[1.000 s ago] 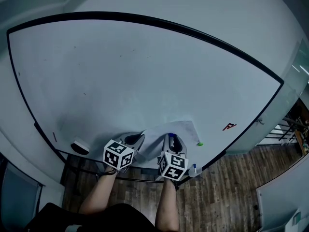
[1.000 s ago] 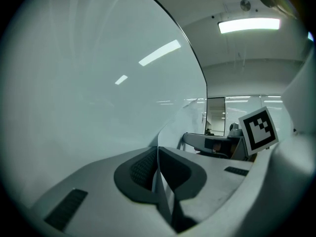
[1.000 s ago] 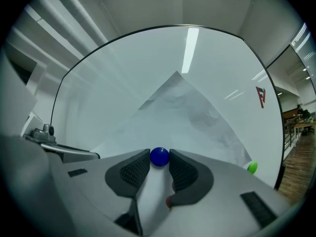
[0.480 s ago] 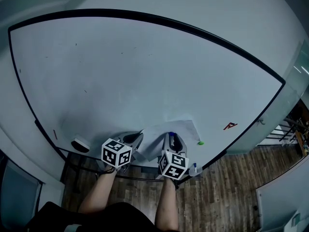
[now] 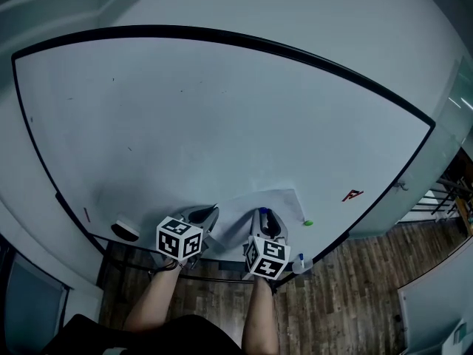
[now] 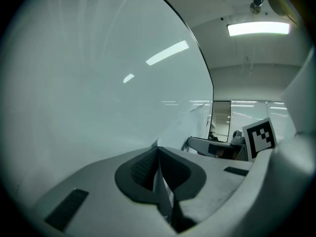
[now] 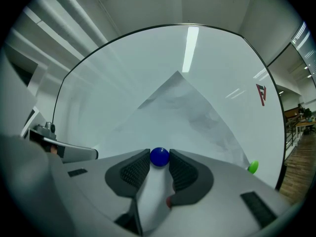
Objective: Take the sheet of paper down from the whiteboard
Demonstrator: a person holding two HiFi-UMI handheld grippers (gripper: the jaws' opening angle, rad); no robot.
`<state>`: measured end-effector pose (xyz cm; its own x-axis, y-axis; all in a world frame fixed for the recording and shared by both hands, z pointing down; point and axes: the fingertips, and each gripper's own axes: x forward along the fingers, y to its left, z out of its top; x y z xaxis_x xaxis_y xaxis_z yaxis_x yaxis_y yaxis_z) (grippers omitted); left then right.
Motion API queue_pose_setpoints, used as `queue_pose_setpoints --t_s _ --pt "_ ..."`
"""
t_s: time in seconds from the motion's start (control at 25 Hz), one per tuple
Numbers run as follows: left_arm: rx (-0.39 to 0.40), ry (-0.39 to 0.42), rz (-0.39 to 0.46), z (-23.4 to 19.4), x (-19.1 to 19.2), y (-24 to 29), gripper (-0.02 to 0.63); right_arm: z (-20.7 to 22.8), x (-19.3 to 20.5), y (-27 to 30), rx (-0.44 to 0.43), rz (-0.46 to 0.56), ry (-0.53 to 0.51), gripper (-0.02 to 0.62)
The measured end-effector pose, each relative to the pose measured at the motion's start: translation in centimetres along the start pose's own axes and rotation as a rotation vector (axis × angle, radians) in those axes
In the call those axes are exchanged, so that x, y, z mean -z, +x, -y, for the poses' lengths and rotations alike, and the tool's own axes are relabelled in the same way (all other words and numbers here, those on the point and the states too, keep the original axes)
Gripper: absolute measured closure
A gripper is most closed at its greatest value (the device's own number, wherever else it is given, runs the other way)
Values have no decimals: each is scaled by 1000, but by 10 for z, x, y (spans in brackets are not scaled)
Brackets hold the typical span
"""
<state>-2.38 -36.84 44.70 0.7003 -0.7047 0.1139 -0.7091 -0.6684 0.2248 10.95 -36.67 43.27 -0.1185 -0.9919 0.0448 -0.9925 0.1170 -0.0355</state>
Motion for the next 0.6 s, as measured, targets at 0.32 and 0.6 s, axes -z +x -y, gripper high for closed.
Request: queue_pose_setpoints --t_s 0.32,0.6 --pt "-32 1 -3 -7 0 -3 586 5 1 0 3 0 3 465" --pt "-50 -1 5 -10 -1 -7 586 4 0 -1 -6 2 6 465"
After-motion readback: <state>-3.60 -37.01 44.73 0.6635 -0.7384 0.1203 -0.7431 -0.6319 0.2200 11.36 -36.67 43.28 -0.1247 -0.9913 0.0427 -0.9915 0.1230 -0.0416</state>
